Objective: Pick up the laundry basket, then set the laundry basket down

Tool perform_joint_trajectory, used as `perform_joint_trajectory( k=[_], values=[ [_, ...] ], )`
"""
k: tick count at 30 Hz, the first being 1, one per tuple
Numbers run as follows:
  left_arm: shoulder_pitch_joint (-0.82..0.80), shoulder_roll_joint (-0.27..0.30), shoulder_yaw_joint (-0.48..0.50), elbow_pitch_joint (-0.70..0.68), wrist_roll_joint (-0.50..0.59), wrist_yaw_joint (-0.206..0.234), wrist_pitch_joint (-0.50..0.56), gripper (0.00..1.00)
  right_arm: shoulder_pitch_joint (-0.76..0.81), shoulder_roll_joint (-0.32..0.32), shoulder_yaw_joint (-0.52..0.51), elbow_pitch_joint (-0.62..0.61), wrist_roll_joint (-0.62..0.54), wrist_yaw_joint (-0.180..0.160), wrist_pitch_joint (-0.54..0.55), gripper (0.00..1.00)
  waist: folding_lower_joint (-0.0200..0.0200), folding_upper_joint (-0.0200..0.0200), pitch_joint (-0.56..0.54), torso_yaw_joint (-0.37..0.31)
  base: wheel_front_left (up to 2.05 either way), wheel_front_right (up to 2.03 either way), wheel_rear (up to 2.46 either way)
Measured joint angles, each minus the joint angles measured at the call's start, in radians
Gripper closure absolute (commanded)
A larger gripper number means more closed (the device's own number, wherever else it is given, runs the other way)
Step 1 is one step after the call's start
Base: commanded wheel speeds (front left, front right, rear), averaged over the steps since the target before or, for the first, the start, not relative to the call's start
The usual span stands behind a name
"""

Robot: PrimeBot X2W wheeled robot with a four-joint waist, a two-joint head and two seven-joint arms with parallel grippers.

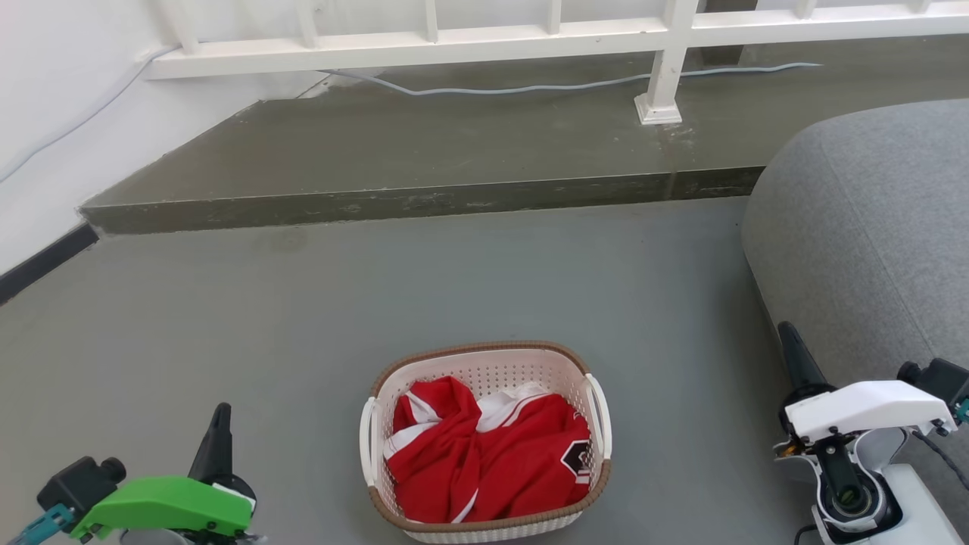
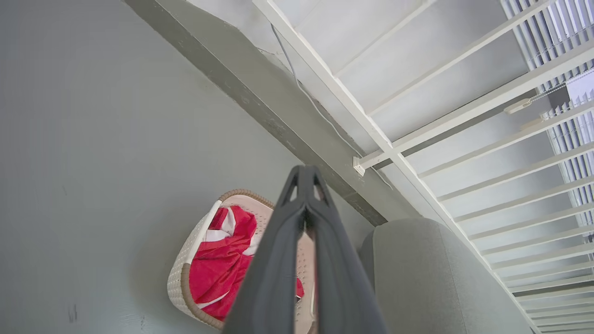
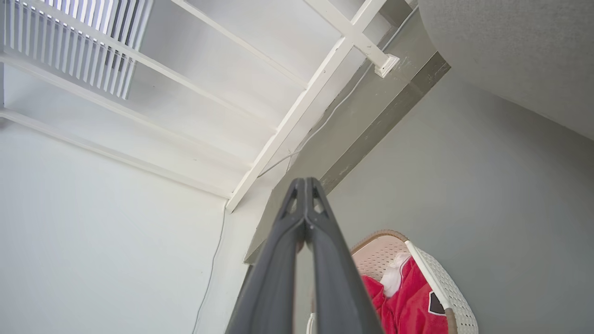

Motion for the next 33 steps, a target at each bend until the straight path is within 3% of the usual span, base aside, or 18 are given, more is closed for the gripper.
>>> perform_joint_trajectory(
  k=[33],
  values=[
    [-0.056, -0.023, 0.092, 0.063, -0.405, -0.076, 0.091, 1.00, -0.002, 0.045, -0.150, 0.000, 0.388, 0.075, 0.112, 1.00, 0.0000, 0.0000, -0.008, 0.031, 0.00, 0.00, 0.00]
  ],
)
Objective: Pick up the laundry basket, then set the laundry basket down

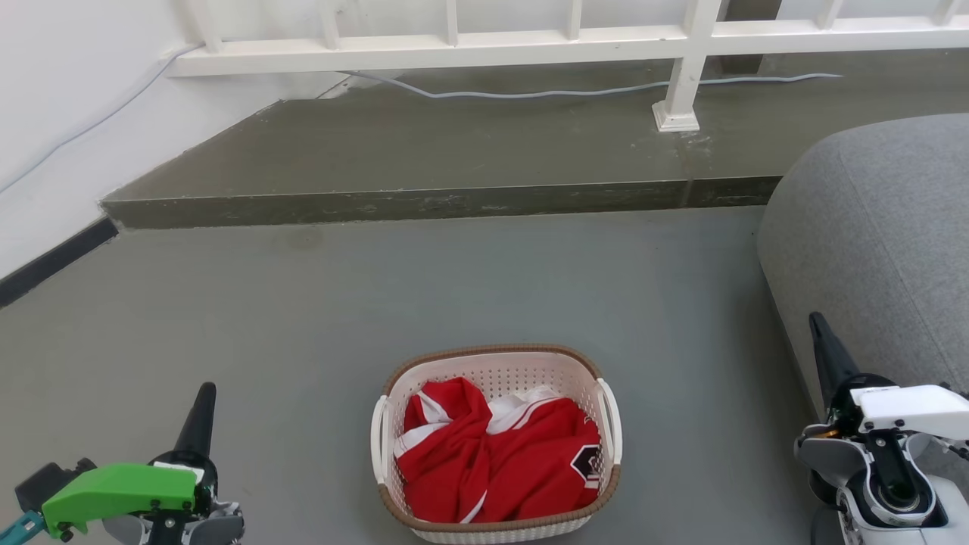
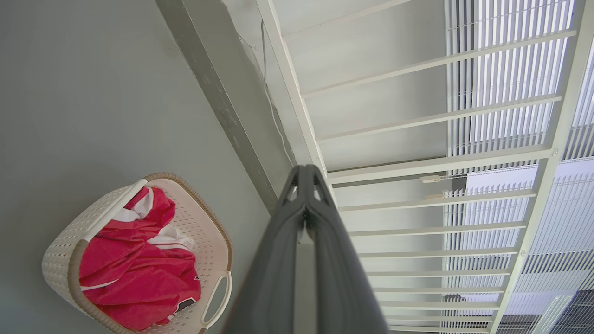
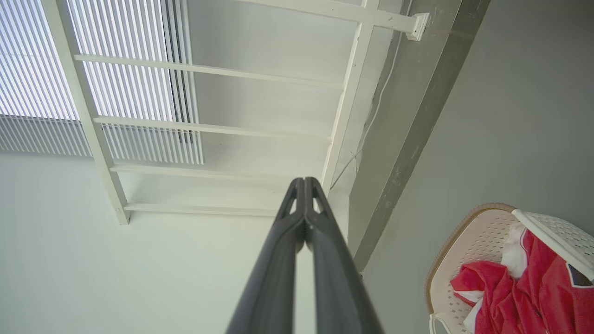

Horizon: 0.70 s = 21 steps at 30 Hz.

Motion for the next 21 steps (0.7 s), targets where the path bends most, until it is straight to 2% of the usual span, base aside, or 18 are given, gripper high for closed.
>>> perform_joint_trajectory(
  k=[14, 21],
  values=[
    [-0.026, -0.008, 0.042, 0.019, -0.161, -0.029, 0.042, 1.00, -0.003, 0.013, -0.063, 0.000, 0.163, 0.028, 0.045, 1.00, 0.0000, 0.0000, -0.003, 0.013, 0.00, 0.00, 0.00],
    [-0.026, -0.008, 0.046, 0.029, -0.174, -0.030, 0.042, 1.00, -0.004, 0.014, -0.067, 0.000, 0.164, 0.029, 0.045, 1.00, 0.0000, 0.0000, -0.004, 0.013, 0.00, 0.00, 0.00]
  ],
)
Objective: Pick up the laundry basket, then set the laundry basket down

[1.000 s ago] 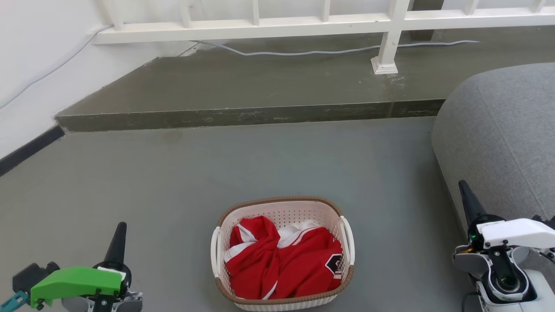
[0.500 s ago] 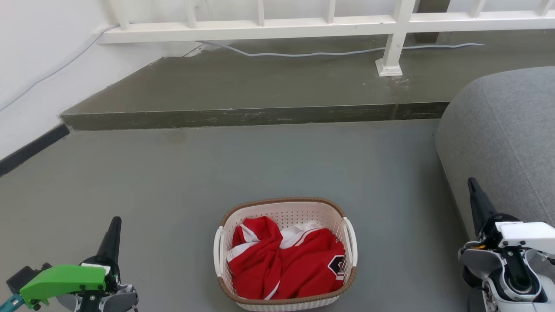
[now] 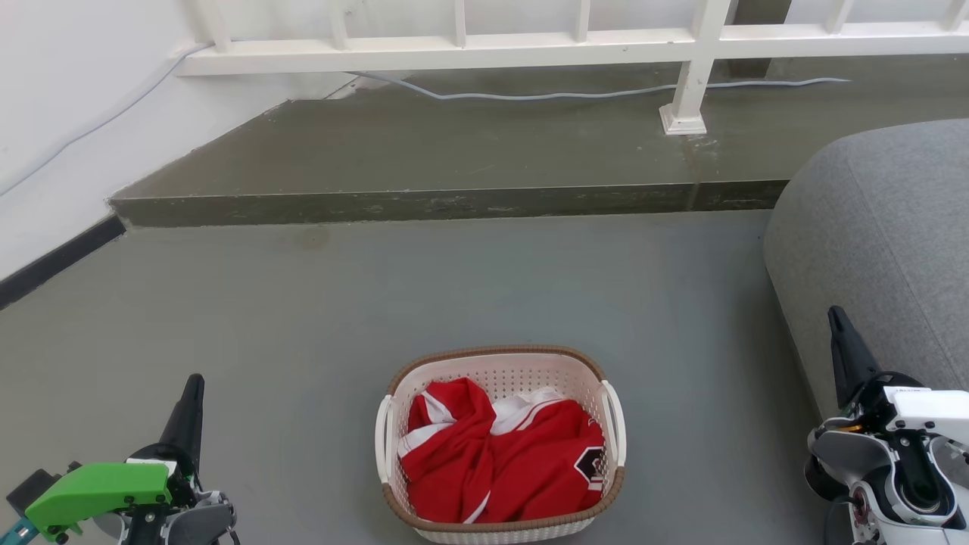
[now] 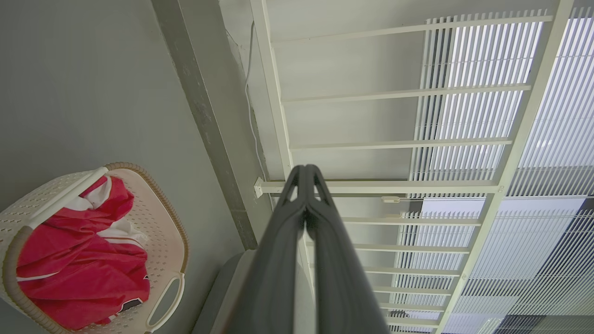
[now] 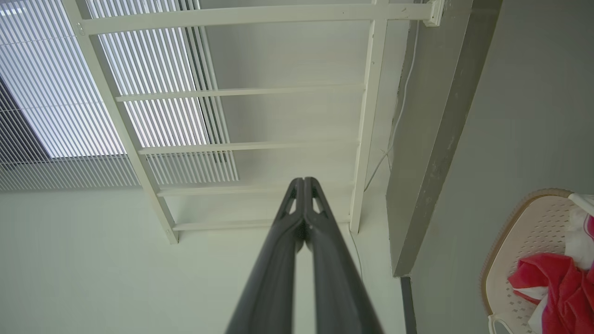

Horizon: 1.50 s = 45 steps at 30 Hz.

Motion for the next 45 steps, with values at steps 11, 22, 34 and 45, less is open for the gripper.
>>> perform_joint_trajectory(
  k=[11, 22, 34, 45],
  values=[
    [-0.001, 0.000, 0.001, 0.003, 0.000, 0.000, 0.000, 1.00, 0.000, 0.000, -0.001, 0.000, 0.000, 0.000, 0.000, 1.00, 0.0000, 0.0000, 0.000, 0.000, 0.00, 0.00, 0.00],
    [-0.002, 0.000, 0.001, 0.005, 0.000, -0.006, 0.000, 1.00, 0.000, 0.000, -0.001, 0.000, 0.000, 0.000, 0.000, 1.00, 0.0000, 0.0000, 0.000, 0.000, 0.00, 0.00, 0.00],
    [-0.002, -0.001, 0.002, 0.006, 0.000, -0.007, 0.007, 1.00, 0.000, 0.001, -0.002, 0.000, 0.000, 0.000, 0.000, 1.00, 0.0000, 0.0000, 0.000, 0.000, 0.00, 0.00, 0.00],
    [-0.002, -0.001, 0.002, 0.007, 0.000, -0.007, 0.007, 1.00, -0.001, 0.001, -0.003, -0.001, 0.000, 0.000, 0.000, 1.00, 0.0000, 0.0000, 0.000, 0.000, 0.00, 0.00, 0.00]
  ],
)
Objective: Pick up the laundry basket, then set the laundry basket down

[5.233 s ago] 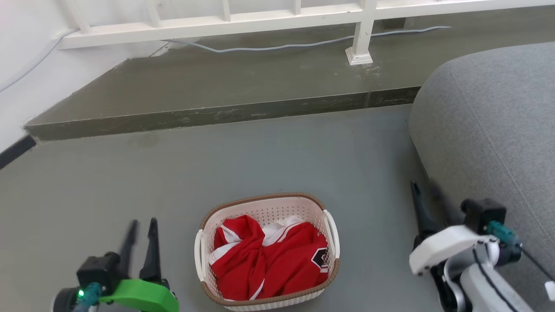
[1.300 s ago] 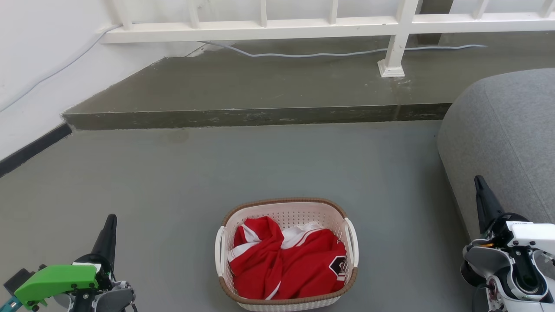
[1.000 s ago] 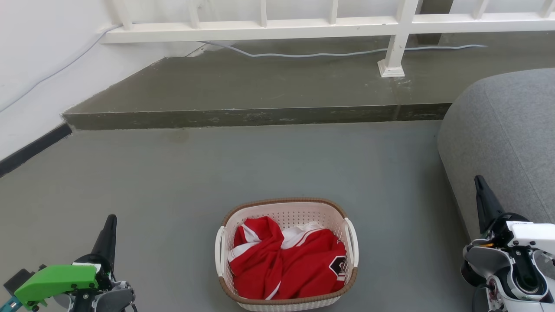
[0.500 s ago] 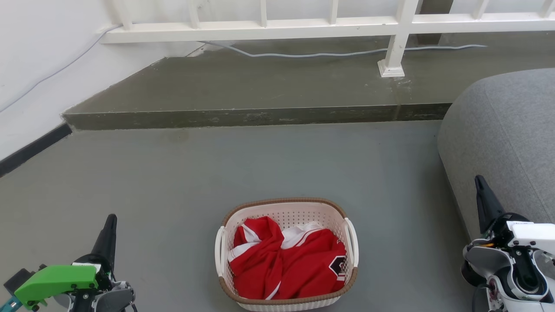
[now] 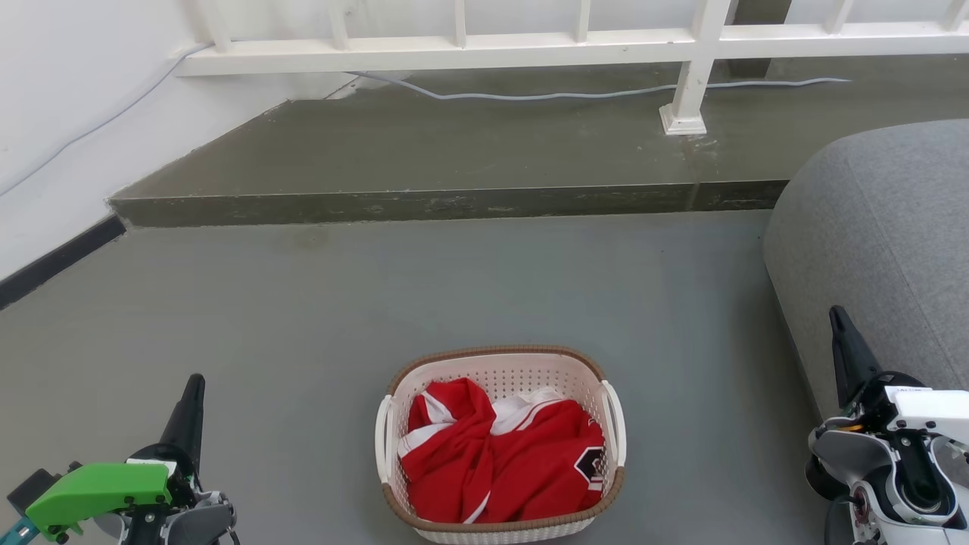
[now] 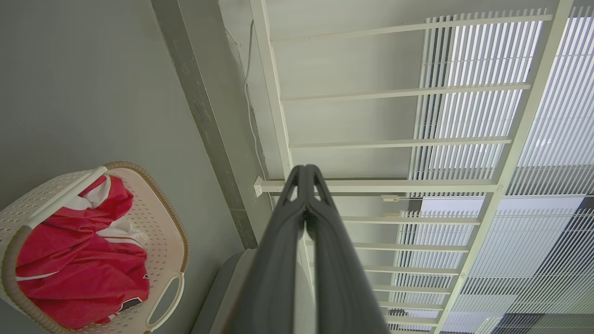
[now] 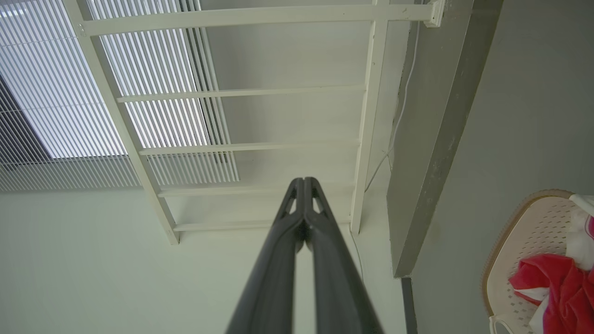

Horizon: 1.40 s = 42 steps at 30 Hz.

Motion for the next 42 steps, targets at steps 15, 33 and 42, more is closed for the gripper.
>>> perform_joint_trajectory(
  k=[15, 33, 42],
  values=[
    [0.000, -0.001, 0.001, 0.001, 0.000, 0.000, 0.000, 1.00, 0.000, 0.000, -0.001, -0.001, 0.000, 0.000, 0.000, 1.00, 0.0000, 0.0000, 0.000, 0.000, 0.00, 0.00, 0.00],
    [-0.001, -0.001, 0.002, 0.002, 0.000, 0.000, 0.000, 1.00, 0.000, 0.000, -0.001, -0.003, 0.000, 0.000, 0.000, 1.00, 0.0000, 0.0000, 0.000, 0.000, 0.00, 0.00, 0.00],
    [-0.003, -0.002, 0.002, 0.002, 0.000, 0.000, 0.000, 1.00, 0.000, 0.001, -0.002, -0.003, 0.000, 0.000, 0.000, 1.00, 0.0000, 0.0000, 0.000, 0.000, 0.00, 0.00, 0.00]
  ],
)
